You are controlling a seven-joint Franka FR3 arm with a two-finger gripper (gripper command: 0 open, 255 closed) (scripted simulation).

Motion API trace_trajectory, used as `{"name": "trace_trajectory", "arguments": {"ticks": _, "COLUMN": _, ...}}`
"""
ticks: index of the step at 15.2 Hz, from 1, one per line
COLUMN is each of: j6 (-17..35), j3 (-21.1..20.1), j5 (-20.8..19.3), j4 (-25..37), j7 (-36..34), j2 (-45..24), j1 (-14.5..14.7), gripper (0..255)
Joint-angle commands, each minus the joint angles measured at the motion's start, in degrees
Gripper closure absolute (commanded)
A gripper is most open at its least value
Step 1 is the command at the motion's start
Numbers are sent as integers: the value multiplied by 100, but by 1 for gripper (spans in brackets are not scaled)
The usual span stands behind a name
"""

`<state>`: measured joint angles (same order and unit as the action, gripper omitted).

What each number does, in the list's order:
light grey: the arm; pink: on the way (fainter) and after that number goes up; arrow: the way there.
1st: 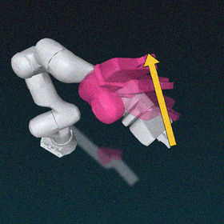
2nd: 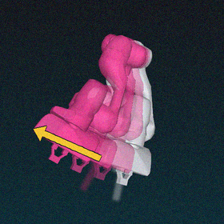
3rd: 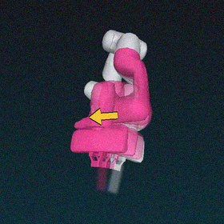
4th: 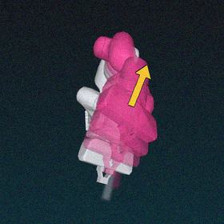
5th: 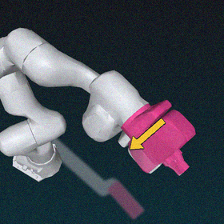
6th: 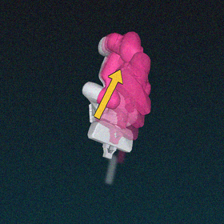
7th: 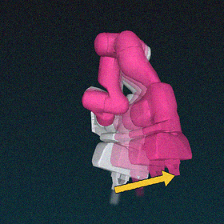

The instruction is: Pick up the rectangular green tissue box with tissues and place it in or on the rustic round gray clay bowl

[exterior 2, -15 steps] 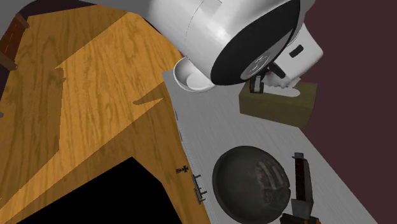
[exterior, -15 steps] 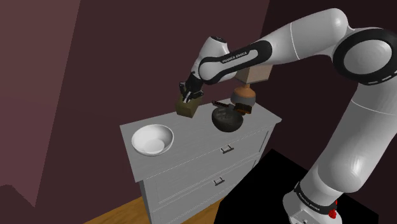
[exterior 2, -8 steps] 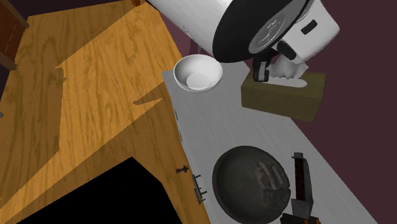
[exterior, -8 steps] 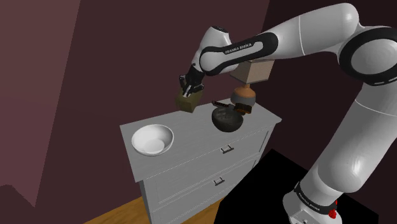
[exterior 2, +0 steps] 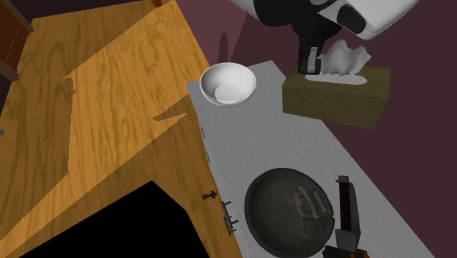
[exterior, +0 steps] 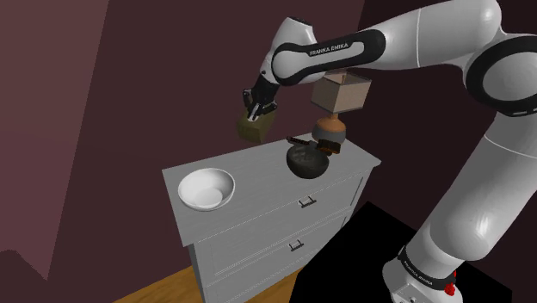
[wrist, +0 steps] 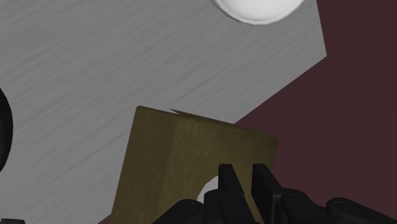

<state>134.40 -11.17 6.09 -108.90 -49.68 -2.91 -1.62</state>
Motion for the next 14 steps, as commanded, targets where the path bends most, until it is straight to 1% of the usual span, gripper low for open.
{"name": "trace_trajectory", "arguments": {"ticks": 1, "j6": -132, "j3": 1, "j5": -7, "j4": 105, "j7": -17, "j2": 26, "j1": 0, "gripper": 255}}
{"name": "trace_trajectory", "arguments": {"ticks": 3, "j6": -251, "j3": 2, "j5": -11, "j4": 203, "j7": -28, "j2": 48, "j1": -2, "gripper": 255}}
{"name": "trace_trajectory", "arguments": {"ticks": 9, "j6": -405, "j3": 296, "j5": 461, "j4": -852, "j7": 703, "j2": 1192, "j1": -238, "gripper": 255}}
{"name": "trace_trajectory", "arguments": {"ticks": 14, "j6": -693, "j3": 656, "j5": 673, "j4": -1527, "j7": 1261, "j2": 2068, "j1": -370, "gripper": 255}}
